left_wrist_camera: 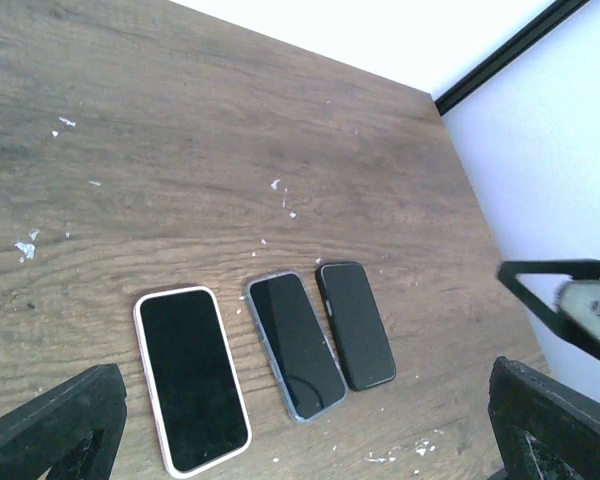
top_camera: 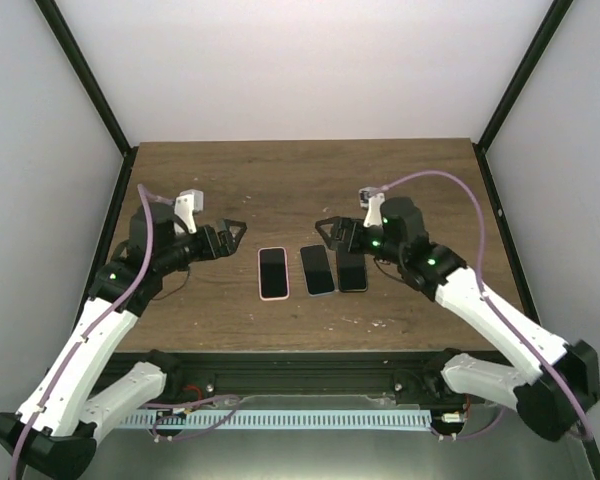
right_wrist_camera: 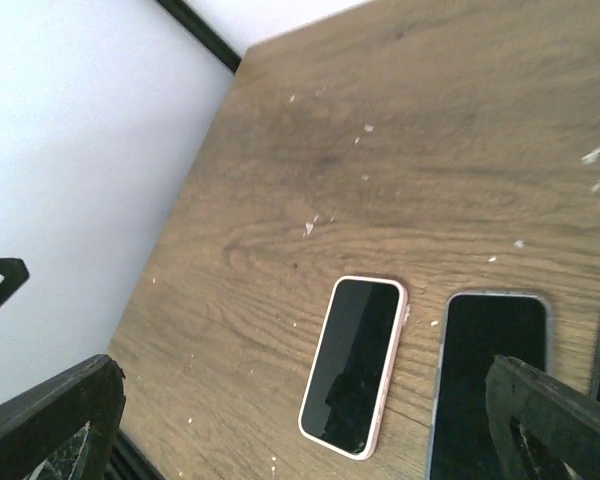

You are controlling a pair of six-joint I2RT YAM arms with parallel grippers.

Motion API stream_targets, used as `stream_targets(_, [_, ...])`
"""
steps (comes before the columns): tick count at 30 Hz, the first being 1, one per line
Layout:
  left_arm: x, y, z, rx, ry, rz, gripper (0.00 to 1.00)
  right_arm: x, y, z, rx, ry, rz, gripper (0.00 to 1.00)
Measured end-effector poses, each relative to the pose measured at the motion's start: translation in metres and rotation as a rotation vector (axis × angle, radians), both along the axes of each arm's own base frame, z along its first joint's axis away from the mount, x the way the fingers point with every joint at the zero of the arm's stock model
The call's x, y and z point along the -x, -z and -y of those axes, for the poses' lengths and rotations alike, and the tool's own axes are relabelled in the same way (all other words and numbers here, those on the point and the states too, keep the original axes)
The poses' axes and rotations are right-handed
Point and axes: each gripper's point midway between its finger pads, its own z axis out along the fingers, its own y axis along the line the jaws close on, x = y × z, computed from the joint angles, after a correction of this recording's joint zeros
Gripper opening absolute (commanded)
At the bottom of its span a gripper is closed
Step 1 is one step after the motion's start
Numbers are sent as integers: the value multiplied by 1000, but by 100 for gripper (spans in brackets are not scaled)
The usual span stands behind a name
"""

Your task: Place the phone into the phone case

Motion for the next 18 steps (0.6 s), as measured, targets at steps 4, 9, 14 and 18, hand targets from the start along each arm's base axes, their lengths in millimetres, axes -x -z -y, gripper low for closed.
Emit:
stream_targets(4, [-2, -3, 0, 7, -9, 5, 100, 16, -30, 27, -21, 78, 58, 100])
stream_targets(9, [-5, -15, 1, 13, -10, 24, 100, 37, -51, 54, -41, 146, 94, 100])
stream_targets(14, [-4, -41, 0, 29, -8, 82, 100, 53, -59, 78, -41, 214, 97, 100])
stream_targets(18, [-3, -46, -1, 33, -10, 98, 100, 62, -73, 90, -64, 247, 125, 100])
